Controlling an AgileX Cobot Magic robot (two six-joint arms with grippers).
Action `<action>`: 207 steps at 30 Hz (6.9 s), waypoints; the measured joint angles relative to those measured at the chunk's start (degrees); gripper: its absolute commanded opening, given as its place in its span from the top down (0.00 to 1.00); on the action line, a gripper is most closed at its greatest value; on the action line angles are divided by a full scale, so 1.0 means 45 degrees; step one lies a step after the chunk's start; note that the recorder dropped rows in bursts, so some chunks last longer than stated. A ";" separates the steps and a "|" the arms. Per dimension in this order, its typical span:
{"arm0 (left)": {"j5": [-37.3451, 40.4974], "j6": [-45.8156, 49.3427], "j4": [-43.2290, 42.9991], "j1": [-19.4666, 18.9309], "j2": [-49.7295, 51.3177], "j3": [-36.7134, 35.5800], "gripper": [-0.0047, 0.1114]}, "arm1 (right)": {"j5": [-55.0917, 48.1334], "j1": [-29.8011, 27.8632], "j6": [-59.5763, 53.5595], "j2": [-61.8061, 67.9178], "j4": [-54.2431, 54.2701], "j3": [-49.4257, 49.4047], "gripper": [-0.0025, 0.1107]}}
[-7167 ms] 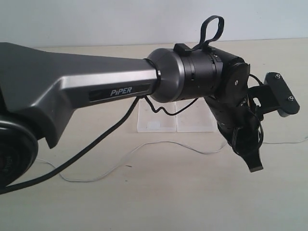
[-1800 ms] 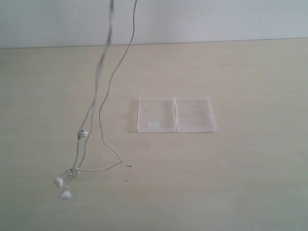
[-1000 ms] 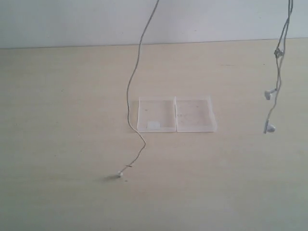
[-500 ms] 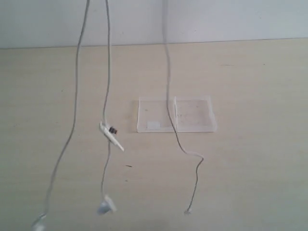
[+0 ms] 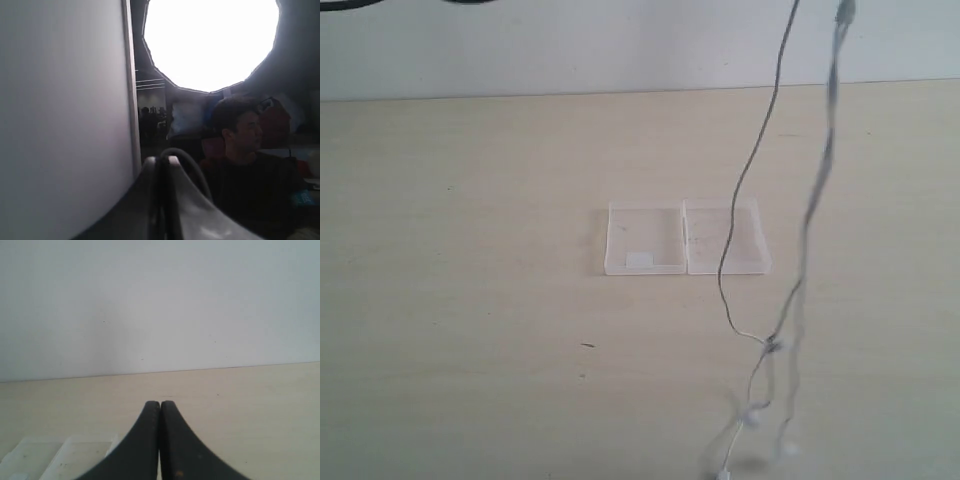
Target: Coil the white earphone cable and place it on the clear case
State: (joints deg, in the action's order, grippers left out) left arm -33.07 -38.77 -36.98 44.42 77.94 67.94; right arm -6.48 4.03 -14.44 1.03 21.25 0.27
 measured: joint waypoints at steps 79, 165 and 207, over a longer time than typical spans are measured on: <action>-0.0547 0.0191 -0.1065 -0.1351 0.0365 -0.0045 0.96 | 0.3283 0.0000 0.2149 0.0433 0.2439 0.0651 0.92; -0.0674 -0.0141 -0.1282 -0.1351 0.0365 -0.0045 0.96 | 0.7938 1.1079 0.0056 1.2840 -0.0712 0.3660 0.35; -0.2002 0.1286 -0.0121 -0.1453 0.0365 -0.0963 0.96 | 0.9302 1.1079 0.0823 1.4881 -0.1205 0.3660 0.55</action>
State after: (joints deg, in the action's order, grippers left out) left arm -42.08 -32.98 -37.52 37.88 79.58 63.61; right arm 35.38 53.88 -10.74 67.99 15.83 16.74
